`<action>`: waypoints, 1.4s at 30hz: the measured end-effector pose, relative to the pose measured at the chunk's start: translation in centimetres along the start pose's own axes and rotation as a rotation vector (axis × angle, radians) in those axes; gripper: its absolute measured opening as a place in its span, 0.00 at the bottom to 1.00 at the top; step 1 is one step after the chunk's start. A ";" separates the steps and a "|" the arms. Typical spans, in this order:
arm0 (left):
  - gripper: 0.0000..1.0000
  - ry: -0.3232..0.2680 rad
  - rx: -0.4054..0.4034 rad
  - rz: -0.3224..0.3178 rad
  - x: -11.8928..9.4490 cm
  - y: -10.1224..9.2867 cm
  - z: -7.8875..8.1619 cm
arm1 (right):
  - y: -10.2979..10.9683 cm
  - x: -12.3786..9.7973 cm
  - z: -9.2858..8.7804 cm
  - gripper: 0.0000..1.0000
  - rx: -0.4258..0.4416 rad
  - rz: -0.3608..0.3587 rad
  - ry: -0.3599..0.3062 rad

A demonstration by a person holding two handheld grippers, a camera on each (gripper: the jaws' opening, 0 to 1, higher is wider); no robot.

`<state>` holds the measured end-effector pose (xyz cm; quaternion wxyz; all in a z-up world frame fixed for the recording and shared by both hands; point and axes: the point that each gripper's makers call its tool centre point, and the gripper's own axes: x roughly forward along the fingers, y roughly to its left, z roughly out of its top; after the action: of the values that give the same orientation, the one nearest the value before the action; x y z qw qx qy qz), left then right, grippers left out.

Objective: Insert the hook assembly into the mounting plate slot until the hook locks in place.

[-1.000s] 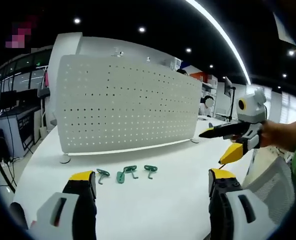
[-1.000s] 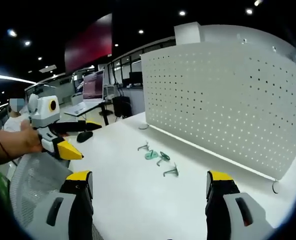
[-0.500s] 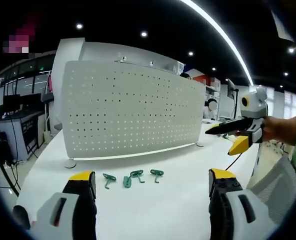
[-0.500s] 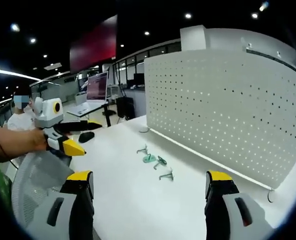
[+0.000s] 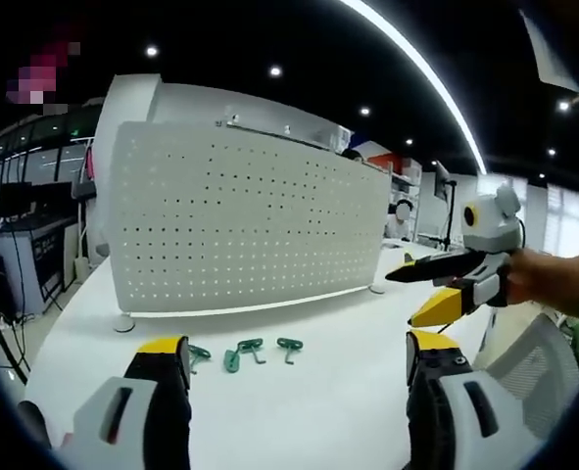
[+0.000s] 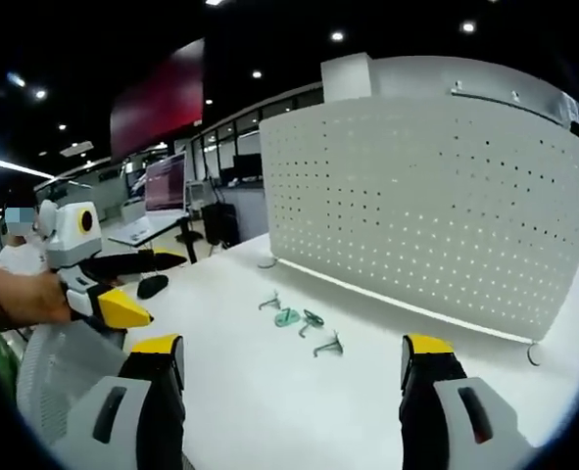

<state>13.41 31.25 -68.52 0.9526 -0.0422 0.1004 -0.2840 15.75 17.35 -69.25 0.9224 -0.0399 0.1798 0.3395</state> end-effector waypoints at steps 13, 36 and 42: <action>0.88 0.002 0.027 -0.038 1.5 -0.4 1.5 | -2.3 2.0 0.4 0.82 -0.041 -0.005 0.036; 0.83 0.038 -0.039 -0.038 2.4 0.6 -0.5 | -4.3 9.9 -4.1 0.31 -0.121 0.031 0.137; 0.82 0.050 -0.058 -0.044 2.5 0.5 -0.8 | -4.7 11.8 -5.6 0.26 -0.165 0.044 0.180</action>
<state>15.60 30.28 -69.82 0.9417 -0.0650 0.1312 -0.3030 25.34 19.88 -78.92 0.8884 -0.1418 0.2342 0.3686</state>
